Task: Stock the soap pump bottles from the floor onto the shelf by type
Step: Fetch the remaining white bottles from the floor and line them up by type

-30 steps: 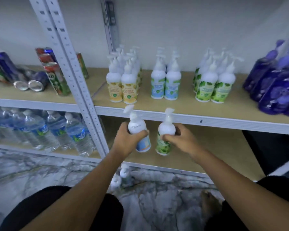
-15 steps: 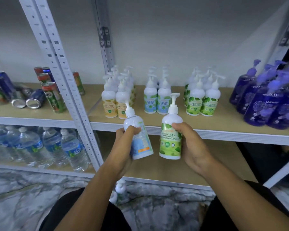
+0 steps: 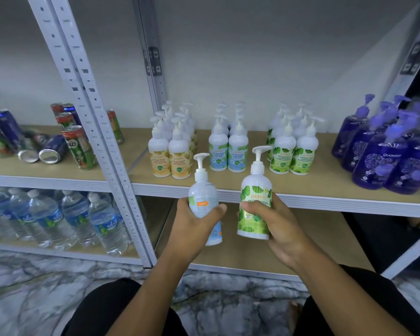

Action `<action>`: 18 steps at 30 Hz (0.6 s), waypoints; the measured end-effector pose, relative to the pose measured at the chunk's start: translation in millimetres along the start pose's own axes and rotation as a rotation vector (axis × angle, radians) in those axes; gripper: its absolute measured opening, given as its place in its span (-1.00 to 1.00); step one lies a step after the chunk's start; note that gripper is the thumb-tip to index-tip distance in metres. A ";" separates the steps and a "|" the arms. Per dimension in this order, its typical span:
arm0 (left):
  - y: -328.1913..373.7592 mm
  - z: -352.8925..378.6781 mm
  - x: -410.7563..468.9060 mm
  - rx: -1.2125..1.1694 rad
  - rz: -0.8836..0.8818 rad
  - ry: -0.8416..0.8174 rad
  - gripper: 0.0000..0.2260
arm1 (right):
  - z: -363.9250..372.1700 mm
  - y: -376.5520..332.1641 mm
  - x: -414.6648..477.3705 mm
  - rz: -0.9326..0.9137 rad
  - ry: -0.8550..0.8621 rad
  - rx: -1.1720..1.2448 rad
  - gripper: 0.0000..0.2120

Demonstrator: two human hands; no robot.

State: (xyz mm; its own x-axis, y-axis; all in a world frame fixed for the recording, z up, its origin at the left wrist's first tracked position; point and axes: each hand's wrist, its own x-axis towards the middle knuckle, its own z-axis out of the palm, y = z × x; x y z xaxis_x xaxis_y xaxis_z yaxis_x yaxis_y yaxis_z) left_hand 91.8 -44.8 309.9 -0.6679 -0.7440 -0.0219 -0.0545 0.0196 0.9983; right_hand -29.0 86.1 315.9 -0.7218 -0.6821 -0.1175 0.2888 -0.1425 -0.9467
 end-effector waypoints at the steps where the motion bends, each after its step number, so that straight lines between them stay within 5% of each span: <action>1: 0.3 0.2 0.3 0.035 0.016 0.003 -0.56 | -0.6 0.3 -1.0 -0.007 0.003 -0.013 -0.69; 11: -3.4 3.7 1.6 0.127 0.129 -0.035 -0.73 | -7.3 2.5 1.0 -0.012 0.122 -0.002 -0.58; 18: -1.4 15.9 5.4 0.026 0.067 -0.059 -0.53 | -13.9 2.0 -1.0 -0.087 0.133 -0.084 -0.46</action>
State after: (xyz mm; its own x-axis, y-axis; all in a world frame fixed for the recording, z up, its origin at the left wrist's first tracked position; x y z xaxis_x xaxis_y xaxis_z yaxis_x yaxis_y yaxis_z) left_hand 76.5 -38.2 307.5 -0.7135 -0.6994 0.0414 -0.0266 0.0860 0.9959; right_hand -36.5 96.5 309.9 -0.8202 -0.5681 -0.0675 0.1720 -0.1324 -0.9762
